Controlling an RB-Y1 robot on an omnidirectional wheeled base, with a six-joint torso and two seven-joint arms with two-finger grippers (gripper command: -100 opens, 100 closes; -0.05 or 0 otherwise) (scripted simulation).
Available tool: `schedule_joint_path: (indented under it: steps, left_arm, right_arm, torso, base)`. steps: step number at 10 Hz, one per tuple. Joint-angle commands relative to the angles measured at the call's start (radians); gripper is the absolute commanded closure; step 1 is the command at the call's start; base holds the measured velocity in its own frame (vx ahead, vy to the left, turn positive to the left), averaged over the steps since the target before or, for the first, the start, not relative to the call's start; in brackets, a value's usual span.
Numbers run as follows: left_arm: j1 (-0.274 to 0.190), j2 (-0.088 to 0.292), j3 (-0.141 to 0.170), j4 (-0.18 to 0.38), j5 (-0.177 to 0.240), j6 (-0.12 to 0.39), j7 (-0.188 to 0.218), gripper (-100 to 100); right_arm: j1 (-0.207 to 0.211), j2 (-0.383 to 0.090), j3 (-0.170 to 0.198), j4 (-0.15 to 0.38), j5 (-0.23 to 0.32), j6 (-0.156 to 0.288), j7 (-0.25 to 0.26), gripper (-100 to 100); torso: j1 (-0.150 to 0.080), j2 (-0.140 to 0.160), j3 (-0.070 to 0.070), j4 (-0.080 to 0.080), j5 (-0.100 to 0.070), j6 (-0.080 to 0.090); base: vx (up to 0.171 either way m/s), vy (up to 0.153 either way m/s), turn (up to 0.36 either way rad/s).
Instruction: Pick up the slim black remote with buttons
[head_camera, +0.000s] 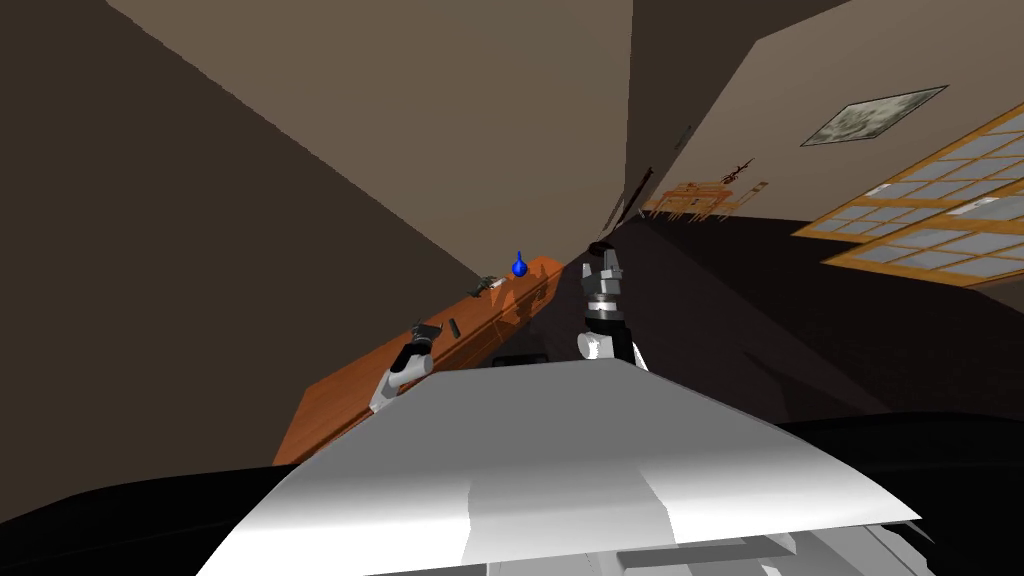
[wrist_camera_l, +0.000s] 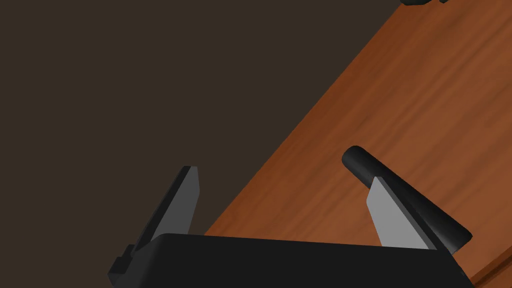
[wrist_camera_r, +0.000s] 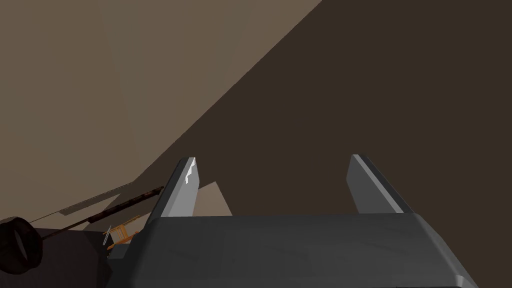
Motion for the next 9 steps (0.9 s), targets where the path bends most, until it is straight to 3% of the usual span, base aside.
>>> schedule_joint_path:
  steps: [1,2,3,4,5,6,7,8,9]
  left_arm:
    - [-0.006,0.006,0.002,0.018,0.005,0.012,0.029,-100]
    - [-0.022,0.011,0.024,0.064,0.022,0.061,0.069,-100]
    - [-0.022,0.011,0.024,0.066,0.022,0.068,0.093,-100]
    - [-0.039,0.015,0.047,0.114,0.037,0.101,0.122,-100]
    - [-0.039,0.015,0.047,0.114,0.037,0.124,0.153,-100]
    - [-0.039,0.015,0.047,0.114,0.037,0.124,0.159,-100]
    - [-0.056,0.019,0.069,0.162,0.050,0.163,0.201,-100]
    - [-0.056,0.019,0.069,0.162,0.050,0.179,0.224,-100]
    - [-0.073,0.023,0.090,0.202,0.061,0.213,0.255,-100]
  right_arm:
    - [0.000,0.000,0.000,0.000,0.000,0.000,0.000,0]
    - [0.000,0.000,0.000,0.000,0.000,0.000,0.000,0]
    - [0.000,0.000,0.000,0.000,0.000,0.000,0.000,0]
    - [0.000,0.000,0.000,0.000,0.000,0.000,0.000,0]
    - [0.000,0.000,0.000,0.000,0.000,0.000,0.000,0]
    - [0.000,0.000,0.000,0.000,0.000,0.000,0.000,0]
    - [0.000,0.000,0.000,0.000,0.000,0.000,0.000,0]
    - [0.000,0.000,0.000,0.000,0.000,0.000,0.000,0]
    - [0.000,0.000,0.000,0.000,0.000,0.000,0.000,0]
  torso:
    - [0.000,0.000,0.000,0.000,0.000,0.000]
    - [0.000,0.000,0.000,0.000,0.000,0.000]
    - [0.000,0.000,0.000,0.000,0.000,0.001]
    - [0.000,0.000,0.000,0.000,0.000,0.000]
    - [0.001,0.000,0.000,0.000,0.000,0.000]
    - [0.001,0.000,0.000,0.000,0.000,0.000]
    - [0.000,0.000,0.000,0.000,0.000,-0.001]
    - [0.001,0.000,0.000,0.000,0.000,0.001]
    - [0.001,0.000,0.000,0.000,0.000,0.000]
  base:
    - [0.001,0.002,-0.012]
    - [0.002,-0.002,-0.291]
    - [0.002,0.009,-0.123]
    - [0.004,0.008,-0.211]
    - [0.003,0.014,-0.133]
    - [0.000,0.007,0.004]
    - [0.002,0.007,-0.259]
    - [0.001,0.017,-0.158]
    - [0.005,0.021,-0.249]
